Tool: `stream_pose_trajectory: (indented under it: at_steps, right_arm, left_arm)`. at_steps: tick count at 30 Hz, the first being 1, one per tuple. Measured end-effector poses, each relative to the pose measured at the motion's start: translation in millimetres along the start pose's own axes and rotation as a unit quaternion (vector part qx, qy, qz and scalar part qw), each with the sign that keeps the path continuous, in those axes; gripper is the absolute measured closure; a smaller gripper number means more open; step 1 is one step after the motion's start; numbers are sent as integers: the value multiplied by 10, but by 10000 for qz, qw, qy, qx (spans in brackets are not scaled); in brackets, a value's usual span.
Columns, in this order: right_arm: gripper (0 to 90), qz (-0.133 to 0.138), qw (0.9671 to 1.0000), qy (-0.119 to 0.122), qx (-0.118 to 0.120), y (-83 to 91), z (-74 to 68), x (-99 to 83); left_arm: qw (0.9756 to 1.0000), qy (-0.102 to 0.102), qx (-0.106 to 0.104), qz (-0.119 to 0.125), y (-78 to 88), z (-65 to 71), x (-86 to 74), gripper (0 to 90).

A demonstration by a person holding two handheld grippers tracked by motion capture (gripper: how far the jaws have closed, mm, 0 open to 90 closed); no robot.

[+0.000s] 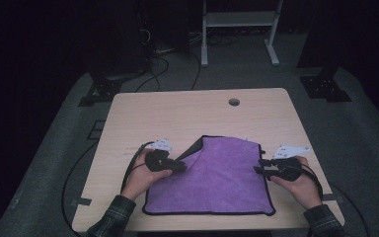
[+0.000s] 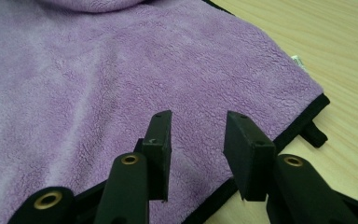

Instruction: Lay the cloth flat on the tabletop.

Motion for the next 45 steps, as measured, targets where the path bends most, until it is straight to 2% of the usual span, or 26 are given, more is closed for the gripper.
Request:
stream_pose_trajectory:
  at_steps: [1,3,5,7,10,11,14,15,17,18,20,21,23,28,29,30,31,32,33,34,35,37,38,41,43,45]
  right_arm:
    - [611,-8,10000,2,-5,1,0,-5]
    - [611,-12,10000,0,-9,3,1,-8]
    - [611,-9,10000,-5,-11,3,1,-11]
    - [611,-16,10000,10,-4,-1,-5,-10]
    - [611,-38,10000,15,2,-6,-15,-10]
    - [611,-38,10000,21,2,-6,-15,-10]
    - [611,-39,10000,19,-1,-4,-14,-12]
    - [611,-40,10000,3,0,-2,-12,-16]
    - [611,-37,10000,15,-1,-2,-9,-19]
    - [611,-35,10000,19,-5,-2,-9,-21]
    - [611,-43,10000,31,-14,1,-8,-23]
    - [611,-47,10000,31,-17,1,-7,-24]
    - [611,-64,10000,46,-22,0,-5,-28]
    - [611,-59,10000,45,-26,-1,-2,-28]
    - [611,-48,10000,60,-31,-2,1,-26]
    - [611,-62,10000,55,-34,1,3,-27]
    - [611,-62,10000,55,-34,1,3,-27]
    - [611,-66,10000,37,-46,4,8,-29]
    - [611,-66,10000,37,-46,4,8,-29]
    - [611,-62,10000,27,-55,6,12,-31]
    - [610,-62,10000,19,-56,7,13,-32]
    - [610,-60,10000,21,-57,8,14,-32]
    - [609,-58,10000,20,-55,8,15,-33]
    - [609,-65,10000,9,-50,5,16,-38]
    - [609,-55,10000,14,-51,3,18,-39]
    - [609,-56,10000,15,-50,3,18,-39]
  left_arm:
    - [9999,9,12,125,24,0,29,662]
    - [9997,29,70,251,62,-12,68,646]
    - [9980,94,408,470,125,-95,134,625]
    - [9966,129,667,458,117,-168,144,613]
    - [9962,206,742,403,67,-219,129,600]
    - [9961,179,831,225,-6,-244,96,598]
    - [9960,163,877,97,-88,-249,59,590]
    - [9953,97,966,-44,-142,-262,29,591]
    - [9946,76,1027,-121,-169,-270,11,627]
    - [9940,32,1067,-226,-203,-282,-19,674]
    - [9940,60,1061,-240,-206,-273,-25,784]
    - [9939,66,1077,-249,-204,-264,-20,809]
    - [9936,49,1096,-255,-199,-251,-12,841]
    - [9934,3,1141,-143,-122,-224,57,848]
    - [9928,-32,1190,-124,-88,-234,80,848]
    - [9910,-54,1337,-32,-9,-273,134,847]
    - [9910,-54,1337,-32,-9,-273,134,847]
    - [9880,-80,1543,41,82,-340,196,847]
    - [9880,-80,1543,41,82,-340,196,846]
    - [9852,-46,1708,128,168,-428,268,846]
    - [9852,-46,1708,128,168,-428,268,846]
    - [9806,-33,1957,149,251,-570,348,846]
    - [9791,-16,2026,156,278,-633,375,845]
    - [9764,131,2151,145,317,-806,429,845]
    - [9757,252,2169,160,313,-955,464,845]
    - [9752,255,2195,144,313,-1004,476,845]
Point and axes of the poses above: each handheld gripper's, and its own axes: y roughly backward along the jaws, x roughly out of its top, z roughly to its right, the point moved 4 cm from there along -y, roughly forward along the jaws, and after that the axes turned 14 degrees about y, right-handed, at the moved point
